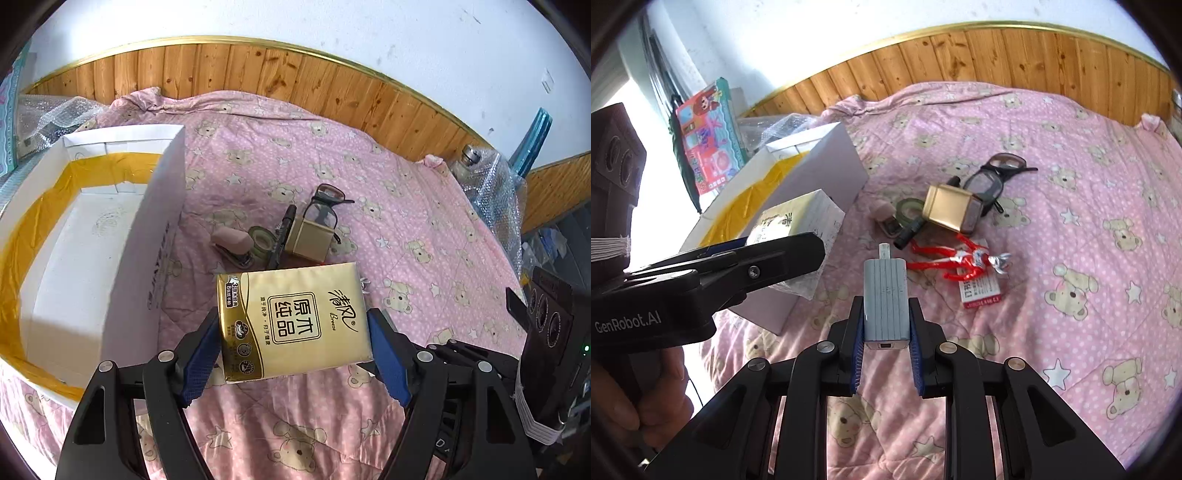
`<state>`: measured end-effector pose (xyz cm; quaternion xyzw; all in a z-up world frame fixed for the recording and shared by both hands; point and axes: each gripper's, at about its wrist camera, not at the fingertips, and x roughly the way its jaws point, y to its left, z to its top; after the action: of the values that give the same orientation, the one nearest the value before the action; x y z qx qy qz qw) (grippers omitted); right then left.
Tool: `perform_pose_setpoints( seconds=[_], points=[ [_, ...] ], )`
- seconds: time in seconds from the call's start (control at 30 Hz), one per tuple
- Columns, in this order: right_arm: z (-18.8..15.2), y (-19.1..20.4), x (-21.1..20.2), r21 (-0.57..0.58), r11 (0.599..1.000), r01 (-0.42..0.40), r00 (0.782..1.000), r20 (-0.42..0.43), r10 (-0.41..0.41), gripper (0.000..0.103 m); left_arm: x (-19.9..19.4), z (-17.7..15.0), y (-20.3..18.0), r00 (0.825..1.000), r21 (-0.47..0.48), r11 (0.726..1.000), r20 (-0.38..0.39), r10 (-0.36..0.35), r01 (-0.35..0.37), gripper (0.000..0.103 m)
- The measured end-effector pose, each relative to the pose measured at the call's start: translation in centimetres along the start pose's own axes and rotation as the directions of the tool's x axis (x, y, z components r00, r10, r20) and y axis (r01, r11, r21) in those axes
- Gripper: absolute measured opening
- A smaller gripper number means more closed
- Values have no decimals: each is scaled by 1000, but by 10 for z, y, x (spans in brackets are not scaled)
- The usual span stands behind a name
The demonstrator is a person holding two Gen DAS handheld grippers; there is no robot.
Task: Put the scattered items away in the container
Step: 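Carry the tissue pack and charger over the yellow-lined white box with both tools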
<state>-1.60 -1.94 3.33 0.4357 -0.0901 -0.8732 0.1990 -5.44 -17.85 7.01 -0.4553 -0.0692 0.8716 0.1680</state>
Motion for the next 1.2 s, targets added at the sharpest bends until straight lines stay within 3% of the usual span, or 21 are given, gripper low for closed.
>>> perform_pose_setpoints(
  seconds=[1.2],
  points=[
    [65, 87, -13, -134, 991, -6, 999, 43, 12, 23, -68, 20, 57, 992, -108, 993, 124, -24, 38, 76]
  ],
)
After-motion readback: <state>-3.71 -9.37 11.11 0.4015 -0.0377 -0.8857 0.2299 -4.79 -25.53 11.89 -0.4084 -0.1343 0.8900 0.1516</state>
